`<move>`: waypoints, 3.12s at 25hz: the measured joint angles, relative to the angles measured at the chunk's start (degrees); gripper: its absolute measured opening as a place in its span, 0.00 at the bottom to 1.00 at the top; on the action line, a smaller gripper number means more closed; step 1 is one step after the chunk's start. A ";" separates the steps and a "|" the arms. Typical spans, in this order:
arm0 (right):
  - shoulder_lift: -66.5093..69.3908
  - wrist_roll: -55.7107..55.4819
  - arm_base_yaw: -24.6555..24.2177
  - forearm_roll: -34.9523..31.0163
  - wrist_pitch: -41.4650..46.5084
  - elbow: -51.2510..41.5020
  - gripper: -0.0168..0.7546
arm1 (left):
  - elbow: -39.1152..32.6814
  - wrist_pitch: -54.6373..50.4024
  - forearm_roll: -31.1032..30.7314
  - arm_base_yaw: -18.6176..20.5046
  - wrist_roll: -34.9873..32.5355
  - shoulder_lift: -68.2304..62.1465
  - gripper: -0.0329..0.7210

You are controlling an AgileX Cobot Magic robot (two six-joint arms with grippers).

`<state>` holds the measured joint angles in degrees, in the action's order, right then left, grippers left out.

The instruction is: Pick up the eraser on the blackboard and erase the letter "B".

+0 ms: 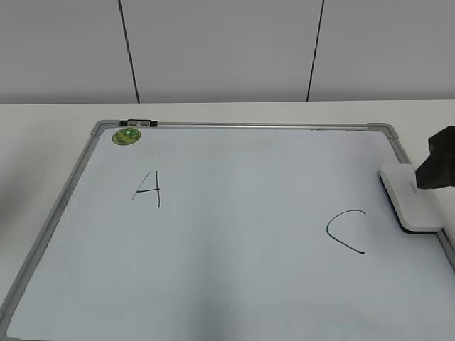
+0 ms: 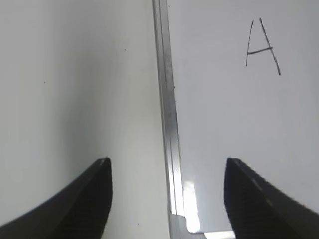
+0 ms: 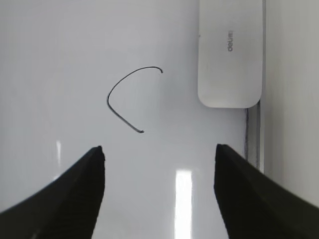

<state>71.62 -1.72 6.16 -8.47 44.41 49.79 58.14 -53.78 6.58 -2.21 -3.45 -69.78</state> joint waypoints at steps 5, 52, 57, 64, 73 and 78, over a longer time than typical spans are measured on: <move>-7.29 0.00 1.49 -0.33 -0.07 -4.98 0.67 | -12.62 0.63 -0.35 0.00 0.00 15.78 0.73; -54.61 -0.13 1.49 7.14 18.71 -20.79 0.67 | -28.88 -9.28 -4.37 -4.59 1.53 59.09 0.73; -54.61 -0.13 1.49 7.14 18.80 -20.79 0.67 | -28.88 -9.28 -4.37 -4.59 1.53 59.09 0.73; -58.62 -0.13 0.75 7.14 18.92 -20.79 0.67 | -28.88 -9.16 -4.28 -2.61 1.53 61.89 0.73; -68.00 -0.13 -3.19 7.14 19.33 -20.79 0.67 | -28.88 -9.16 -4.28 0.96 1.53 68.70 0.73; -72.19 -0.13 -3.24 7.14 19.52 -20.89 0.67 | -28.88 -9.16 -4.28 0.96 1.53 69.16 0.73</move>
<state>-0.57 -1.85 2.92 -1.33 63.93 28.89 29.26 -62.94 2.30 -1.25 -1.91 -0.62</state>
